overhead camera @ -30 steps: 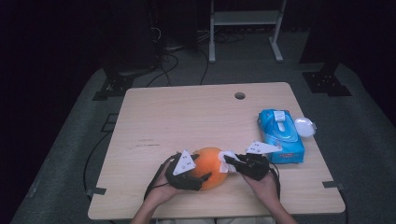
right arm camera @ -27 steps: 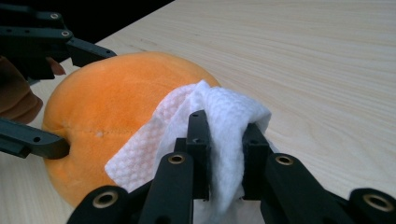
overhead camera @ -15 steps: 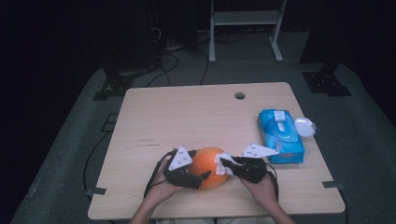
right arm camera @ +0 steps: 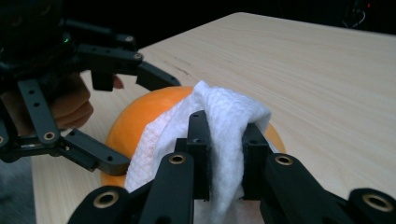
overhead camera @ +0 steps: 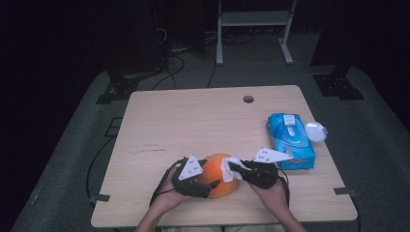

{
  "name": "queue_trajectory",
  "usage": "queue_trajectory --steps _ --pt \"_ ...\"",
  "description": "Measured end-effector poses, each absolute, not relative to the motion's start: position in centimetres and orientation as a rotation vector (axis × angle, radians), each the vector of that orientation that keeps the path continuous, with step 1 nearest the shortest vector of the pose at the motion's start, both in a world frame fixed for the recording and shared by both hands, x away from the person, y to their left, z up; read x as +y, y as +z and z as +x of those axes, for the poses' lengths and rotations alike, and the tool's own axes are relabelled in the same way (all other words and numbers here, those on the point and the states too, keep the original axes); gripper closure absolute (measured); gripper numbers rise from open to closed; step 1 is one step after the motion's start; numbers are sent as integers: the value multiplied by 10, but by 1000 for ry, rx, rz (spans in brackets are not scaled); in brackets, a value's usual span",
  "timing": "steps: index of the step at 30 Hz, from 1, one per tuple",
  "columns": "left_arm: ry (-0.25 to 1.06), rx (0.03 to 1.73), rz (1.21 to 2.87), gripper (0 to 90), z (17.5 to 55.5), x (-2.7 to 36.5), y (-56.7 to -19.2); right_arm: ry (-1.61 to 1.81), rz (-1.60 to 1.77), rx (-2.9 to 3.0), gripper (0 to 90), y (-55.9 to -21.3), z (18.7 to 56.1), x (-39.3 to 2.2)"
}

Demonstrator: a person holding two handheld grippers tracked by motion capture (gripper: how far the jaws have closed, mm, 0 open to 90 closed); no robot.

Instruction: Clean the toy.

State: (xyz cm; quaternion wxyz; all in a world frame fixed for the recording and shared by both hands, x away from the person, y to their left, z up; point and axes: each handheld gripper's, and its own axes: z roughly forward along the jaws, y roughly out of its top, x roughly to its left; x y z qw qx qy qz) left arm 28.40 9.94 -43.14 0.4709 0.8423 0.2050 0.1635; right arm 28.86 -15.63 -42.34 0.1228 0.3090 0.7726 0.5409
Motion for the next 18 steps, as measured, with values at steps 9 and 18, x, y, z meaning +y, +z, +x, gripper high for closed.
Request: queue_trajectory --steps 9,18 --pt "386 538 2049 179 288 99 -434 1553 929 2250 779 -430 290 -158" --pt "382 543 2021 153 291 108 -428 1531 919 2263 781 -432 291 -157"
